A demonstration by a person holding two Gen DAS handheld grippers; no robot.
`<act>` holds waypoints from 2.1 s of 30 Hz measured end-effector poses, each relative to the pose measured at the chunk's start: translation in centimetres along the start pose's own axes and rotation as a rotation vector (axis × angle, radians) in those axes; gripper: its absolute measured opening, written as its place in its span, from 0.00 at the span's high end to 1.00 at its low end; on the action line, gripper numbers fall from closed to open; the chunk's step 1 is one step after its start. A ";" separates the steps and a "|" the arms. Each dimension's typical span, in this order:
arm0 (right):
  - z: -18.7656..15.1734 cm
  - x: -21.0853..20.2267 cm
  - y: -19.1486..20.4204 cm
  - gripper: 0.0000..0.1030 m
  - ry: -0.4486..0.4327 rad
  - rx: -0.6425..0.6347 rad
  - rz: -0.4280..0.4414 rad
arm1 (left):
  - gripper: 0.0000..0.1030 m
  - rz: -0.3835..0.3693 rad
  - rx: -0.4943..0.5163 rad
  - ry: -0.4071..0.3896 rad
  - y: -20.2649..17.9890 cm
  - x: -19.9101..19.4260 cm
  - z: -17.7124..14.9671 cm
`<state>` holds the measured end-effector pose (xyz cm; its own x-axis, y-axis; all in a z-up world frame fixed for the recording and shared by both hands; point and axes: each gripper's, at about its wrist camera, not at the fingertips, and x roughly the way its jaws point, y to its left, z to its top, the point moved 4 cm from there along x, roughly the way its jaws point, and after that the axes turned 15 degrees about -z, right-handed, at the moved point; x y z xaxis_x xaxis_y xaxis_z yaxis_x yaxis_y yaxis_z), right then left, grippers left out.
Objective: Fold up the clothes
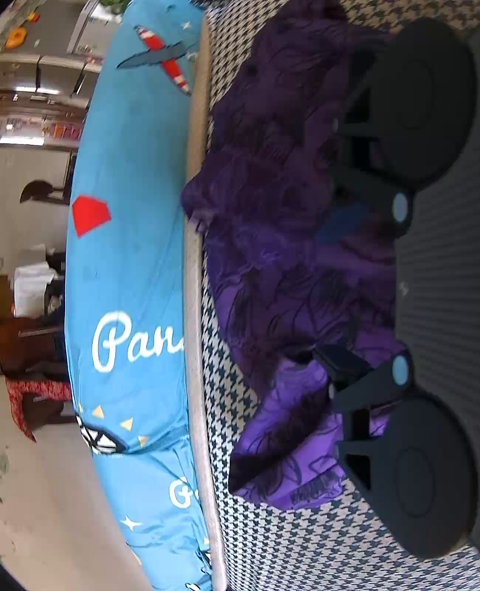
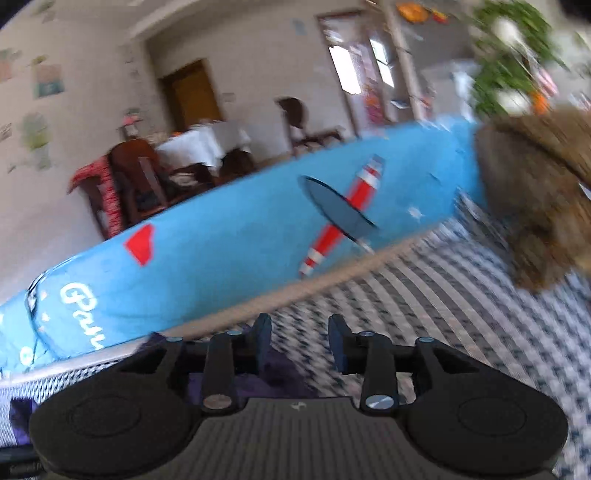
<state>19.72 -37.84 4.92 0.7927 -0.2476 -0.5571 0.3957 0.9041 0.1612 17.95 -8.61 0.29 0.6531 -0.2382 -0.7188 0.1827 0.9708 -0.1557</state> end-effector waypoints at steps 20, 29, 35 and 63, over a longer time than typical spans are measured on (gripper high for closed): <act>-5.2 3.7 -6.0 0.51 0.461 0.365 0.077 | 0.31 -0.004 0.065 0.011 -2.0 0.4 -0.6; -7.6 5.2 -5.3 0.50 0.615 0.556 0.172 | 0.31 0.006 0.074 0.012 -2.2 0.5 -0.7; -8.5 6.0 -4.4 0.46 0.649 0.633 0.220 | 0.30 0.008 0.074 0.018 -2.1 0.7 -0.8; 0.6 -3.7 0.9 0.77 -0.195 0.074 0.208 | 0.18 0.083 0.014 0.006 -0.1 1.1 -0.3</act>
<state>17.44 -36.32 7.66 0.9317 -0.1286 -0.3398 0.2427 0.9163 0.3187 18.47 -8.93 -0.72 0.6617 -0.1564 -0.7333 0.1380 0.9867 -0.0860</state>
